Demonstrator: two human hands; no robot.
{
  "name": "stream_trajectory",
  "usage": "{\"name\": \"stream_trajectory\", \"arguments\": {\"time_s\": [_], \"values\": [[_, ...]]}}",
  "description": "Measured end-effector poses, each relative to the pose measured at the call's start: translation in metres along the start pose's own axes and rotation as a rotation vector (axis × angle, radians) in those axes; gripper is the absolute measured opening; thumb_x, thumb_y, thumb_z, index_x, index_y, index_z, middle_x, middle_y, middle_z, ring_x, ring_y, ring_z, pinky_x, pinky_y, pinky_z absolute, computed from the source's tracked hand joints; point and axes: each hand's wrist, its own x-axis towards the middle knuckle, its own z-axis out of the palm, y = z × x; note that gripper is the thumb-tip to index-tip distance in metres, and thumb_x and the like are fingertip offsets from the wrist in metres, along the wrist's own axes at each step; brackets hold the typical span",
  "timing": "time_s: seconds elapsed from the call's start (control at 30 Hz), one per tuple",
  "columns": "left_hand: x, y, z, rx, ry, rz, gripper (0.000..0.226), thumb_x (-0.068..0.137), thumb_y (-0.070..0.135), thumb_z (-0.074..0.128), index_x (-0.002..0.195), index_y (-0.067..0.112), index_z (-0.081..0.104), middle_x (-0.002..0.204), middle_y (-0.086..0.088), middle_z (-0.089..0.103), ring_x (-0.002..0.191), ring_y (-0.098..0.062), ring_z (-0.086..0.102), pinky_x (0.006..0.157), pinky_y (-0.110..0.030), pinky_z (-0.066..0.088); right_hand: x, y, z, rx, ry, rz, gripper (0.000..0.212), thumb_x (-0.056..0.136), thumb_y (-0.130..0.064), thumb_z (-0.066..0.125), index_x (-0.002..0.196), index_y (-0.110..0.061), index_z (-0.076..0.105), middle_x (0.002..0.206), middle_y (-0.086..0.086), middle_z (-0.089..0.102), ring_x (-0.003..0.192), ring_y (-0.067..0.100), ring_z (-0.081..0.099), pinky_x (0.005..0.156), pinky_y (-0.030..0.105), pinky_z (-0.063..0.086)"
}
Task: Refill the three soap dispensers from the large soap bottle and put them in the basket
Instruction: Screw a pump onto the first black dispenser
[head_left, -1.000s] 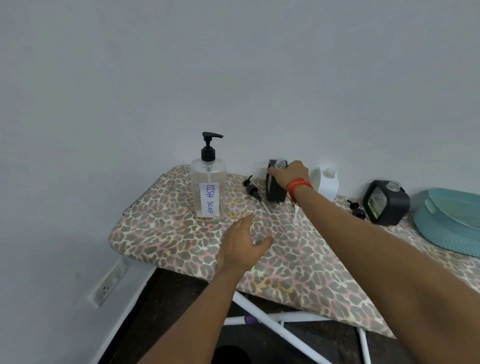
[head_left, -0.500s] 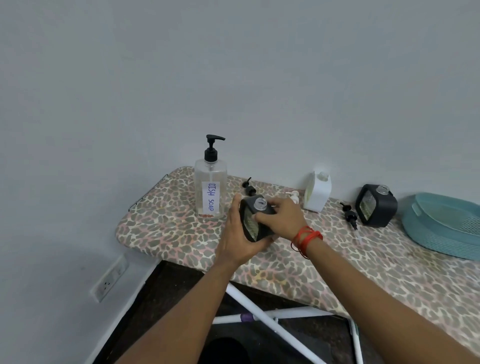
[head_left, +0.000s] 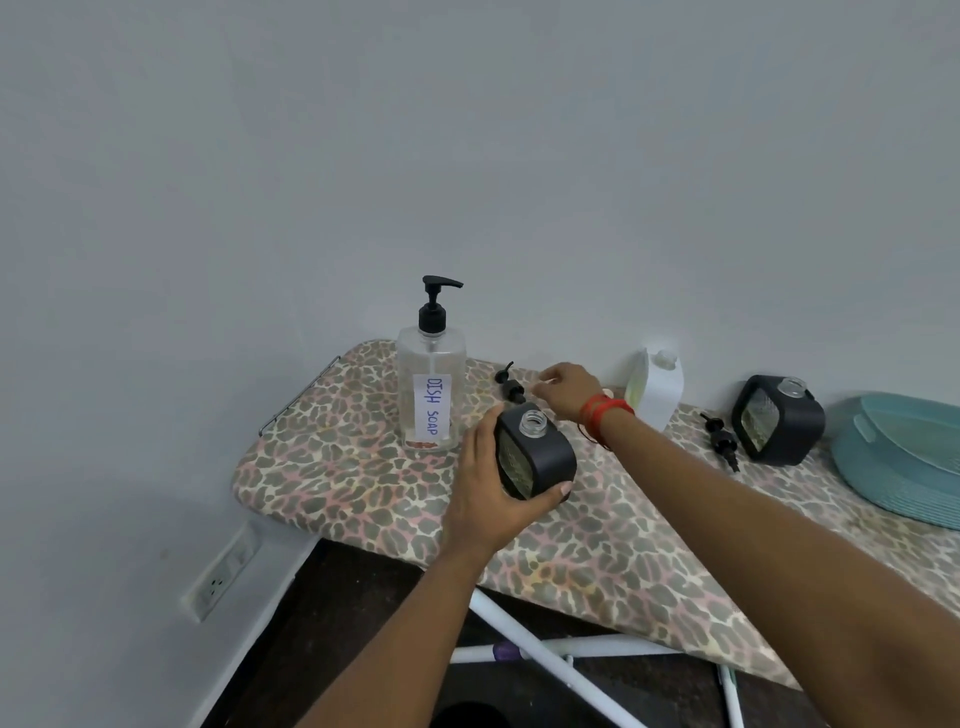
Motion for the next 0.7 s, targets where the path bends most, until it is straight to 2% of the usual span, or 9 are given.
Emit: {"name": "stream_trajectory", "arguments": {"time_s": [0.07,0.1,0.13,0.23,0.37,0.47,0.53,0.63,0.7], "values": [[0.001,-0.001,0.000,0.003,-0.003,-0.005,0.118,0.065,0.076,0.077,0.157,0.034,0.017,0.152,0.011,0.032,0.142,-0.009,0.035,0.114,-0.043,0.043,0.017,-0.004,0.009,-0.145,-0.134,0.014,0.061,0.088,-0.038,0.069,0.137,-0.007,0.050,0.132,0.010,0.057,0.118,0.029,0.057,0.096,0.035,0.045],[0.001,-0.001,0.000,0.002,-0.003,-0.005,0.118,0.065,0.075,0.078,0.158,0.034,0.017,0.152,0.011,0.032,0.142,-0.006,0.034,0.115,-0.041,0.043,0.024,-0.007,0.015,-0.193,-0.185,0.018,0.063,0.088,-0.039,0.069,0.137,-0.006,0.048,0.130,0.011,0.057,0.120,0.031,0.055,0.094,0.035,0.044],[0.002,-0.001,0.000,0.000,-0.004,-0.004,0.118,0.065,0.074,0.079,0.158,0.034,0.017,0.152,0.012,0.032,0.140,-0.004,0.033,0.115,-0.039,0.042,0.030,-0.010,0.020,-0.243,-0.213,0.014,0.057,0.089,-0.040,0.067,0.131,-0.005,0.052,0.122,0.011,0.059,0.116,0.031,0.057,0.089,0.035,0.045],[0.001,-0.002,-0.001,-0.011,-0.006,0.004,0.116,0.067,0.070,0.081,0.157,0.035,0.017,0.151,0.013,0.034,0.138,-0.002,0.036,0.112,-0.036,0.044,0.047,-0.016,0.034,-0.373,-0.214,-0.022,0.033,0.088,-0.042,0.063,0.097,-0.010,0.061,0.083,0.003,0.061,0.083,0.026,0.060,0.065,0.030,0.044],[0.001,-0.003,0.000,-0.041,-0.009,0.009,0.116,0.066,0.067,0.084,0.156,0.033,0.020,0.150,0.011,0.038,0.139,-0.008,0.042,0.110,-0.040,0.047,0.056,-0.018,0.039,-0.445,-0.163,-0.044,0.029,0.081,-0.037,0.072,0.086,-0.010,0.065,0.079,0.007,0.064,0.079,0.026,0.061,0.063,0.029,0.045],[0.002,-0.004,0.000,-0.042,-0.013,0.003,0.118,0.064,0.065,0.087,0.156,0.032,0.020,0.150,0.011,0.038,0.139,-0.009,0.042,0.110,-0.042,0.046,0.049,-0.016,0.032,-0.365,-0.110,-0.044,0.027,0.078,-0.033,0.075,0.083,-0.007,0.069,0.071,0.005,0.061,0.071,0.022,0.056,0.052,0.024,0.040],[0.001,-0.004,0.000,-0.050,-0.015,0.003,0.118,0.065,0.063,0.089,0.155,0.032,0.021,0.150,0.010,0.038,0.140,-0.009,0.042,0.110,-0.043,0.046,0.039,-0.012,0.024,-0.261,-0.054,-0.041,0.023,0.079,-0.028,0.073,0.091,-0.007,0.074,0.079,0.006,0.067,0.070,0.019,0.057,0.052,0.023,0.041],[0.001,-0.002,-0.001,-0.059,-0.022,-0.022,0.116,0.065,0.062,0.090,0.155,0.032,0.022,0.149,0.010,0.039,0.139,-0.010,0.043,0.109,-0.045,0.047,0.013,-0.012,0.001,-0.118,0.071,-0.075,0.021,0.080,-0.025,0.073,0.097,-0.013,0.075,0.088,0.004,0.071,0.079,0.019,0.063,0.060,0.022,0.044],[0.002,0.001,-0.002,-0.068,-0.031,-0.049,0.117,0.064,0.064,0.089,0.155,0.032,0.022,0.148,0.010,0.039,0.138,-0.010,0.044,0.108,-0.045,0.048,-0.007,-0.014,-0.020,-0.035,0.141,-0.112,0.022,0.080,-0.025,0.074,0.100,-0.016,0.074,0.090,0.000,0.070,0.084,0.017,0.064,0.071,0.023,0.049]]}}
